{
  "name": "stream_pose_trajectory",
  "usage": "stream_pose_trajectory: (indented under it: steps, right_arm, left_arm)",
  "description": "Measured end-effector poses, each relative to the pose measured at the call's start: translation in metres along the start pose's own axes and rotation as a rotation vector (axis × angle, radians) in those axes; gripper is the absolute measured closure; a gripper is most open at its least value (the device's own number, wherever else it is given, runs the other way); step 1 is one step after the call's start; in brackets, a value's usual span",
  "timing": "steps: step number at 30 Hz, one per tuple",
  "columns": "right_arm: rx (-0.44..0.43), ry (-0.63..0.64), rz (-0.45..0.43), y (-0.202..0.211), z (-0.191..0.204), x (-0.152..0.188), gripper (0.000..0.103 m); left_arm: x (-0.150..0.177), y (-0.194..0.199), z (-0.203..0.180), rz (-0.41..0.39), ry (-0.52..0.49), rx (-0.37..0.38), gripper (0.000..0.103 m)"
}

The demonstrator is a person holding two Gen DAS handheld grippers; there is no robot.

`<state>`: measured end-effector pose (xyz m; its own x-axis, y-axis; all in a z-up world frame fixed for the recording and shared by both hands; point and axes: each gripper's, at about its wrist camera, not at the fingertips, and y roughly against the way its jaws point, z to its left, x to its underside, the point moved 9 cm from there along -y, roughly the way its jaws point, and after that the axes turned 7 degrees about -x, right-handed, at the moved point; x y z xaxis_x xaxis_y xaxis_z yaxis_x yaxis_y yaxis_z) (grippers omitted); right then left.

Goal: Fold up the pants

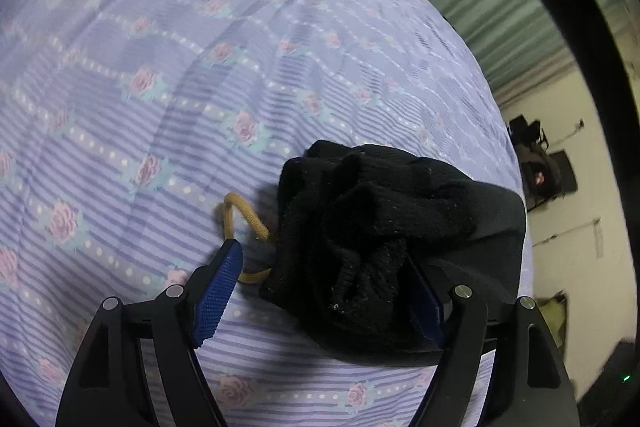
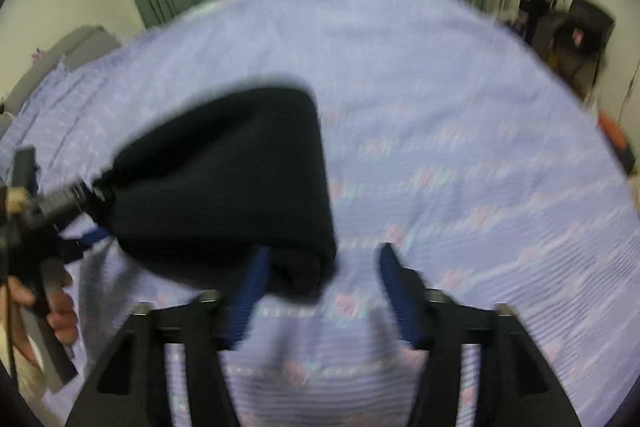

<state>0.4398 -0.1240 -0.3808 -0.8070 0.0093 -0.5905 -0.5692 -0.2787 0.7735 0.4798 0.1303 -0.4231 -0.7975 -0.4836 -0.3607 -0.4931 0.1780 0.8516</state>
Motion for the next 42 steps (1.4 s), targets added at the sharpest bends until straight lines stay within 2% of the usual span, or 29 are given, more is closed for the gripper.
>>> stream_pose_trajectory:
  steps: [2,5,7,11,18,20,23,29,34,42]
  right_arm:
    - [-0.047,-0.015,-0.043,-0.002,0.001,-0.018,0.028]
    - [-0.069,-0.054,-0.047,-0.030,-0.006,-0.037,0.028]
    - [-0.096,-0.085,-0.011,-0.055,-0.010,-0.043,0.028]
    - [-0.186,-0.135,0.036,-0.082,-0.003,-0.038,0.028]
    - [-0.276,-0.230,0.095,-0.114,-0.001,-0.025,0.029]
    - [-0.304,-0.267,0.104,-0.120,-0.001,-0.022,0.034]
    - [-0.298,-0.260,0.107,-0.120,0.001,-0.023,0.041]
    - [-0.272,-0.202,0.103,-0.100,0.009,-0.027,0.054]
    - [-0.248,-0.180,0.060,-0.063,0.012,-0.028,0.055]
    - [-0.240,-0.161,-0.032,0.031,0.015,-0.026,0.056]
  left_arm:
    - [-0.001,0.000,0.001,0.004,0.016,0.011,0.025]
    - [0.002,-0.005,0.005,0.043,0.097,0.072,0.025]
    - [0.004,-0.008,0.005,0.056,0.132,0.111,0.025]
    - [0.002,-0.017,0.000,0.064,0.148,0.167,0.024]
    - [-0.003,-0.034,-0.006,0.074,0.160,0.216,0.023]
    - [-0.004,-0.034,-0.008,0.073,0.153,0.213,0.029]
    - [-0.006,-0.026,-0.014,0.061,0.110,0.195,0.039]
    - [-0.004,-0.002,-0.028,0.017,-0.018,0.124,0.048]
    - [0.005,0.023,-0.033,0.007,-0.044,0.142,0.049]
    - [0.033,0.111,-0.045,-0.060,-0.073,0.186,0.049]
